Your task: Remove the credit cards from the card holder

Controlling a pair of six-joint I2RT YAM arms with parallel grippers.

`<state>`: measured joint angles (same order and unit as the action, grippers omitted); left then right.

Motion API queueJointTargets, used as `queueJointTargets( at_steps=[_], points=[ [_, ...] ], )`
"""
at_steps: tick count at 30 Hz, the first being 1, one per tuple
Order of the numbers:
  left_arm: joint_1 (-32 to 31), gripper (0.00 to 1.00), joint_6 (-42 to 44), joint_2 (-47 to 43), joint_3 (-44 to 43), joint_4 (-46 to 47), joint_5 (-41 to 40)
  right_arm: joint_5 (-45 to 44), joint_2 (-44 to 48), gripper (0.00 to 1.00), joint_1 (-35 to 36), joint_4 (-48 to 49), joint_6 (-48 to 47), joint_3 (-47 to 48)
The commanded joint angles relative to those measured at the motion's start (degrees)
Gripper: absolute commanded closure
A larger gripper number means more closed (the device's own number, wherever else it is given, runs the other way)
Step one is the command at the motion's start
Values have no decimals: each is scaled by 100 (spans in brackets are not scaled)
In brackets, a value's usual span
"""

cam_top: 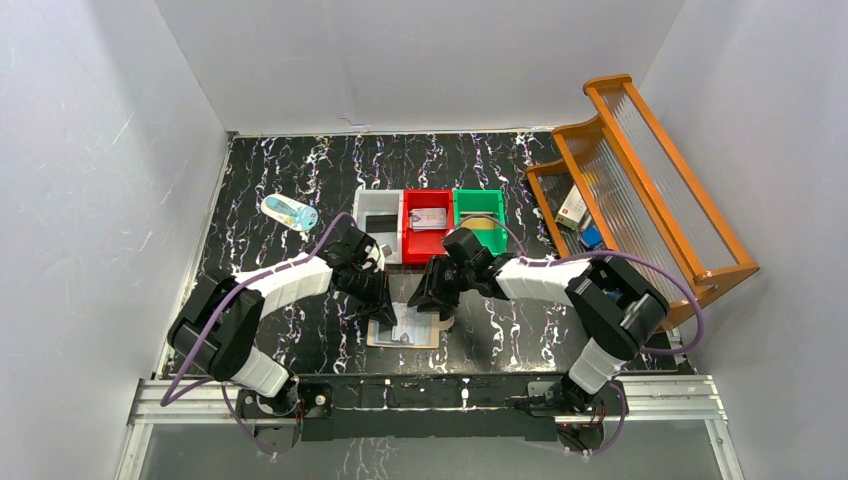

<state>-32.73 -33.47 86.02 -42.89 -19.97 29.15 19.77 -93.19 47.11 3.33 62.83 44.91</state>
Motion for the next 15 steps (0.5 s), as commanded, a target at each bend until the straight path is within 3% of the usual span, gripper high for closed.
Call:
queueJointTargets(
  at_steps=[1, 6, 11, 15],
  points=[
    [0, 100, -21, -185, -92, -160, -32, 195, -353, 58, 25, 135, -24, 143],
    [-1, 95, -51, -161, -72, -45, 115, 195, -621, 58, 30, 11, 75, -122],
    [-2, 84, -253, -42, 91, 550, 866, 82, -595, 60, 33, 20, 156, -354],
    [-3, 83, -450, 8, 242, 894, 1172, 49, -587, 62, 34, 18, 175, -377]
  ],
)
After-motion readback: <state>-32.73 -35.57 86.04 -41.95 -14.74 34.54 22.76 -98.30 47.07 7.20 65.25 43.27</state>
